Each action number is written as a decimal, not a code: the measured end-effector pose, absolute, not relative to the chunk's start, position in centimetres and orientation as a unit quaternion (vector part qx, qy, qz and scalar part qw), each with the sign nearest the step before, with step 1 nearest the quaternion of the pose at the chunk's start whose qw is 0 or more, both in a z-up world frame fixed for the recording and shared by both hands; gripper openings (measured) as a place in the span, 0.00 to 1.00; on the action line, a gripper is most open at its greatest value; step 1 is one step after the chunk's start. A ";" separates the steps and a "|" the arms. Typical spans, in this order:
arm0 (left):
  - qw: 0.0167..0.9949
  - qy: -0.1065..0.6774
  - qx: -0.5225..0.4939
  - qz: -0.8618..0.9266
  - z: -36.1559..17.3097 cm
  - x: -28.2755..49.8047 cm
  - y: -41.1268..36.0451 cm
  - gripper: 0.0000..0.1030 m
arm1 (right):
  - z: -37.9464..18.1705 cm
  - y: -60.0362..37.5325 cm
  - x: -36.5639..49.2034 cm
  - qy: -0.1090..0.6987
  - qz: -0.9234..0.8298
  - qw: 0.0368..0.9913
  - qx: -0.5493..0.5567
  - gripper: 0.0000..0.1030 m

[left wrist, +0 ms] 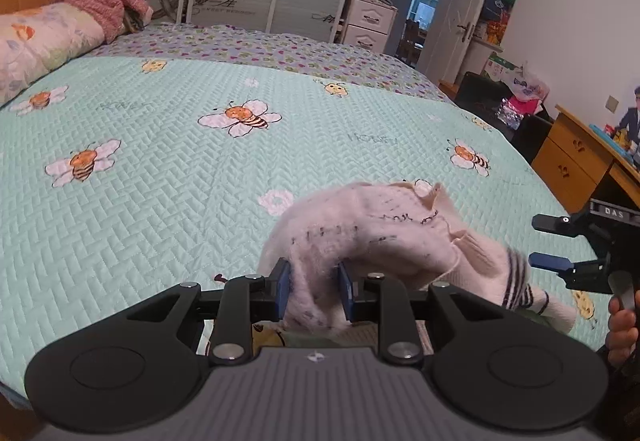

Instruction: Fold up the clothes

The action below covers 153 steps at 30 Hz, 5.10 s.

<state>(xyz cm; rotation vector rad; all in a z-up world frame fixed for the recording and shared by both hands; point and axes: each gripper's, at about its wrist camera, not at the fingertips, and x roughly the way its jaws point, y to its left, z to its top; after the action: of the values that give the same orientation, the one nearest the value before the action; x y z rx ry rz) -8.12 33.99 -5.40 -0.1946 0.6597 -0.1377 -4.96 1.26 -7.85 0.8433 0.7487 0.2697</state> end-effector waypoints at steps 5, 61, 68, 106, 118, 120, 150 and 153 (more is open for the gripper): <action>0.938 0.324 -0.105 -0.062 -5.1 -8.7 34.7 0.25 | -9.3 1.3 -4.5 0.370 0.112 0.836 0.389 0.61; 0.925 0.349 -0.146 -0.037 -5.1 -7.9 34.9 0.45 | -5.3 16.6 -5.3 0.398 0.302 0.840 0.213 0.57; 0.928 0.346 -0.134 -0.041 -4.1 -8.4 34.1 0.45 | -7.0 13.1 -4.8 0.403 0.285 0.817 0.298 0.59; 0.941 0.338 -0.003 -0.005 -6.3 -3.9 27.3 0.06 | -11.3 7.3 -5.4 0.438 0.162 0.817 0.338 0.61; 0.939 0.339 -0.044 0.044 -5.5 -5.0 31.7 0.06 | -11.0 8.1 -3.6 0.439 0.111 0.859 0.240 0.62; 0.937 0.343 -0.046 0.052 -5.6 -5.0 32.2 0.06 | -11.7 7.7 -2.7 0.442 0.116 0.844 0.282 0.62; 0.889 0.447 0.006 0.100 -5.5 -5.2 31.3 0.59 | -5.5 14.8 -3.4 0.454 0.108 0.882 0.065 0.61; 0.887 0.451 0.013 0.098 -4.7 -6.1 31.5 0.65 | -4.0 16.5 -4.4 0.456 0.113 0.883 0.019 0.69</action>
<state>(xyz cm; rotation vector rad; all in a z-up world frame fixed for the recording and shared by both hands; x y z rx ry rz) -6.13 31.48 -4.68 0.0269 0.9373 0.2037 -4.35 16.51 -3.99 0.0405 0.9490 0.2358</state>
